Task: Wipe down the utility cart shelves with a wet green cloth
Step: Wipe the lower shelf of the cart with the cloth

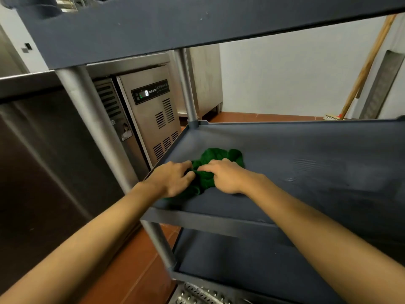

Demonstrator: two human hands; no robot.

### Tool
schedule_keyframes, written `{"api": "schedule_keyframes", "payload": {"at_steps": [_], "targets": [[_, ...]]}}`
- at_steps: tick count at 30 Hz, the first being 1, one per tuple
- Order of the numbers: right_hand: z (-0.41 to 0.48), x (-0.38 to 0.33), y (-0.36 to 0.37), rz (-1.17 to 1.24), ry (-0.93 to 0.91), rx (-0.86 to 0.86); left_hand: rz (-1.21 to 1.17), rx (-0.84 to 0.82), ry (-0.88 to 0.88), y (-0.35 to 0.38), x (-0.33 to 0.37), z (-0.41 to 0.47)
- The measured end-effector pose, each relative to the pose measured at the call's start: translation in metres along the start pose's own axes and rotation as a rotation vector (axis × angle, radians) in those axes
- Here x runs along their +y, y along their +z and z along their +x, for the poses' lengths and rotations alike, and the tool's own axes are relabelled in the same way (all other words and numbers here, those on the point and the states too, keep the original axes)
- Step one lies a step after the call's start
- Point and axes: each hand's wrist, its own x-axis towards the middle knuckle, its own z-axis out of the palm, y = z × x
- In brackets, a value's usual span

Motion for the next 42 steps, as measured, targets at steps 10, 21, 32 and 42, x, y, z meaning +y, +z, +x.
{"api": "schedule_keyframes", "payload": {"at_steps": [10,21,32,42], "targets": [[-0.042,-0.002,0.007,0.134,-0.034,0.025,0.005,0.013,-0.003,0.007,0.029,-0.045],[-0.097,0.030,-0.004,0.142,-0.025,0.075,-0.191,-0.061,0.064,0.000,0.072,-0.037],[-0.170,0.117,-0.030,0.023,0.090,0.191,-0.216,-0.010,0.275,0.010,0.182,-0.003],[-0.239,0.181,-0.038,-0.050,0.169,0.345,-0.190,0.040,0.466,0.029,0.267,0.040]]}}
